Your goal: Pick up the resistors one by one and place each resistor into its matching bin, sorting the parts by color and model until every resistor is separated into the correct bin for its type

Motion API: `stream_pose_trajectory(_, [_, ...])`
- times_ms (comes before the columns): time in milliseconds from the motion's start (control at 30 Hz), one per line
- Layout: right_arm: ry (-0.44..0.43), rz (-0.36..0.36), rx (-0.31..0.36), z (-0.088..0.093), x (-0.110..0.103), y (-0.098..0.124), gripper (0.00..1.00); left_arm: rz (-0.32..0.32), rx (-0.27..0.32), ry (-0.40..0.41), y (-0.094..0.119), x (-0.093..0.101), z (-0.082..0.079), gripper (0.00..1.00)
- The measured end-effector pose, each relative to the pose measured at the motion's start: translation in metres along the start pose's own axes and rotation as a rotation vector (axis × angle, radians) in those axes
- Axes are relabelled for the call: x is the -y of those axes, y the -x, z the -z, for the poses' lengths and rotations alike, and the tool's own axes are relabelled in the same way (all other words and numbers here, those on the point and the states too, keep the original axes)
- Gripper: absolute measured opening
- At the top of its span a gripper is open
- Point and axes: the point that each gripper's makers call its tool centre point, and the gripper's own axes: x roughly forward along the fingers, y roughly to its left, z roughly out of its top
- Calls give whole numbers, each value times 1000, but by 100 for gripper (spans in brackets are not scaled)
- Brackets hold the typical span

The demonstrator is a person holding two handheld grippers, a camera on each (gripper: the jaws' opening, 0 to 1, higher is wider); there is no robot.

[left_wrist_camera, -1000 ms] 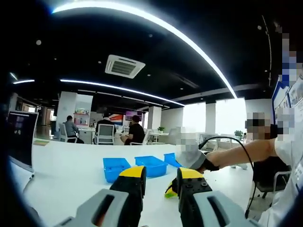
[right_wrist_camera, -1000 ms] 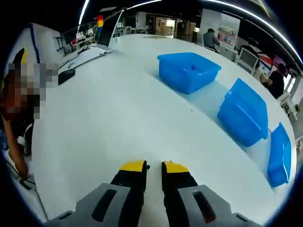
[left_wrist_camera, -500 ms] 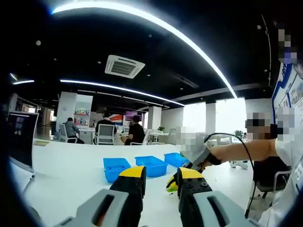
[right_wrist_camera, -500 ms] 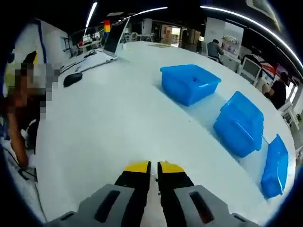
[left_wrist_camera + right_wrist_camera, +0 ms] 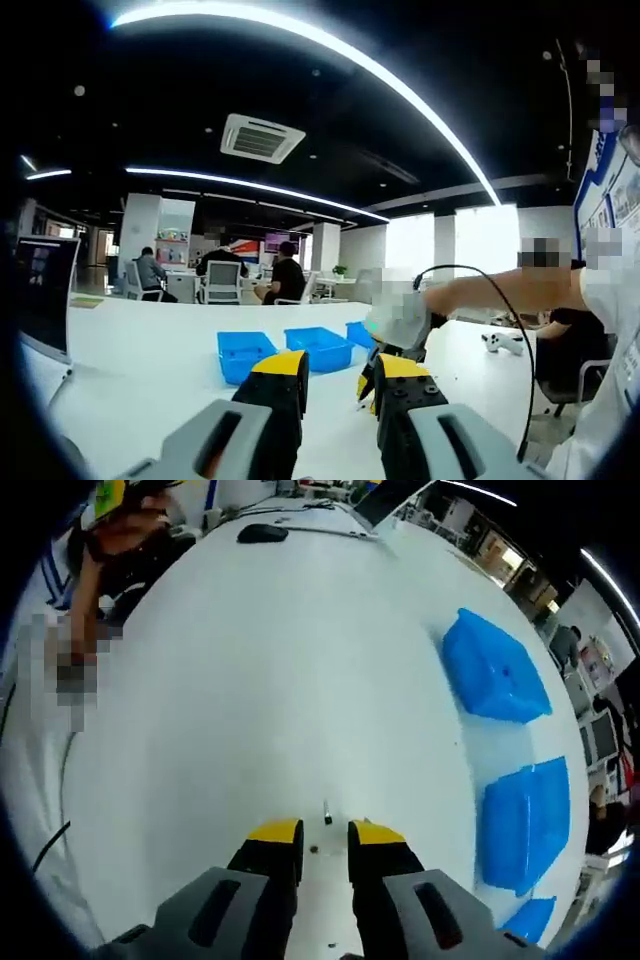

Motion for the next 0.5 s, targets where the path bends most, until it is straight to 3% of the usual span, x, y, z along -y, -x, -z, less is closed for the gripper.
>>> stream_pose_trajectory(133, [-6, -65, -16, 2, -3, 0, 15, -1, -3, 7, 0, -2, 2, 28])
stream_pose_trajectory(200, [-53, -127, -28, 3, -8, -1, 13, 1, -5, 9, -1, -2, 3, 28])
stream_pose_trajectory(300, [-58, -142, -29, 3, -6, -1, 12, 4, -8, 10, -1, -2, 4, 28])
stream_pose_trajectory(367, [-57, -138, -29, 4, -3, -2, 5, 2, -7, 10, -1, -2, 4, 28])
stream_pose_trajectory(500, [-81, -143, -37, 5, -5, -1, 5, -3, 0, 9, 2, -3, 2, 28])
